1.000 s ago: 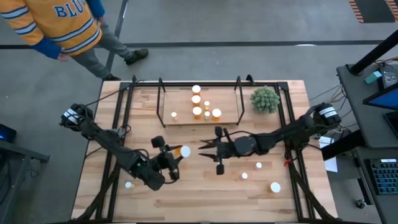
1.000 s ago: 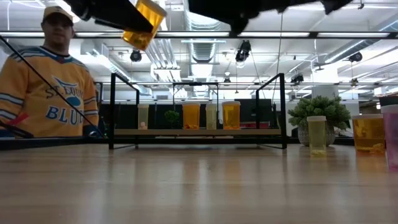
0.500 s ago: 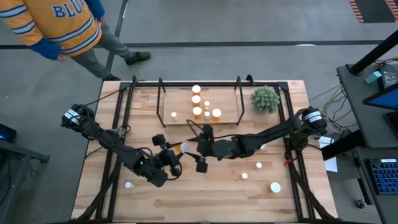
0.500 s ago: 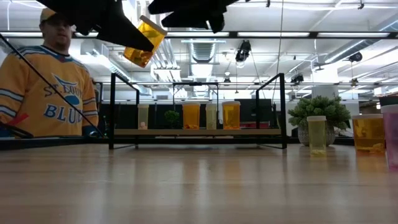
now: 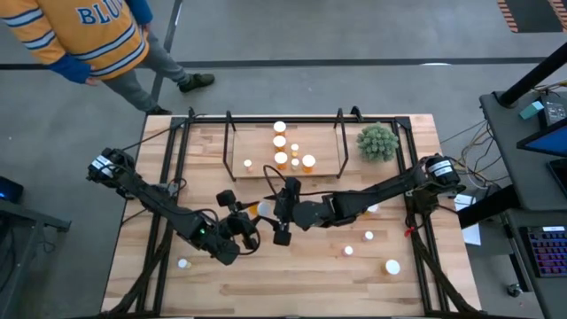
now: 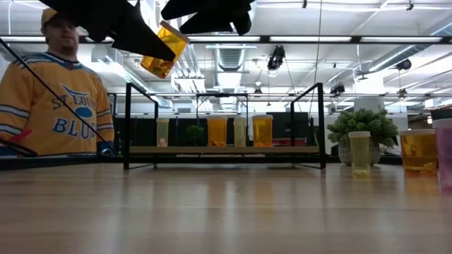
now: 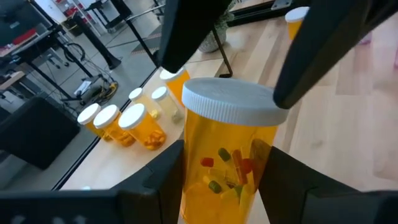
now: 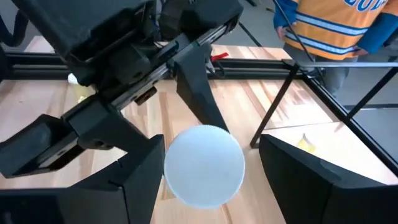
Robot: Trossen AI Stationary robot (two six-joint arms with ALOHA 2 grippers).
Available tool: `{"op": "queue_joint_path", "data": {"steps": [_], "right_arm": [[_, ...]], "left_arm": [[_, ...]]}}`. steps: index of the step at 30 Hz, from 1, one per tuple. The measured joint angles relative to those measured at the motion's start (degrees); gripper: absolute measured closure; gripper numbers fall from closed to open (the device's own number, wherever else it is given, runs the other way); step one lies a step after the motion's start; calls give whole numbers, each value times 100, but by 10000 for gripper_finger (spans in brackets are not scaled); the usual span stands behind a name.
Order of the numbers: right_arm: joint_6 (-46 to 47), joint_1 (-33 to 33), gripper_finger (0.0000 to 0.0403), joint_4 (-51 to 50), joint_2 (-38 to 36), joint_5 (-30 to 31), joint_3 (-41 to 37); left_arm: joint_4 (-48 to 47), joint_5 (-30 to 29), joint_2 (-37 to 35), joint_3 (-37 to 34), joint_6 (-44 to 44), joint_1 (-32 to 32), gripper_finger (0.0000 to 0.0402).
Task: Pick and place medicine bottles onto shelf by color
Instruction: Put the large orange pill bottle on the shelf aligned with the other large orange pill bottle
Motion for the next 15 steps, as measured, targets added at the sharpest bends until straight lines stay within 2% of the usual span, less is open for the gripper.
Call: {"op": "queue_joint_path", "data": {"steps": [8,15], "right_arm": [[98,4,152,-64,28,-21,-28],[31,6,155,-69,31,-59,-28]], "left_arm": [[141,-63,-2,43,45,13,251],[754,-65,-2,42,741,13,251]]}}
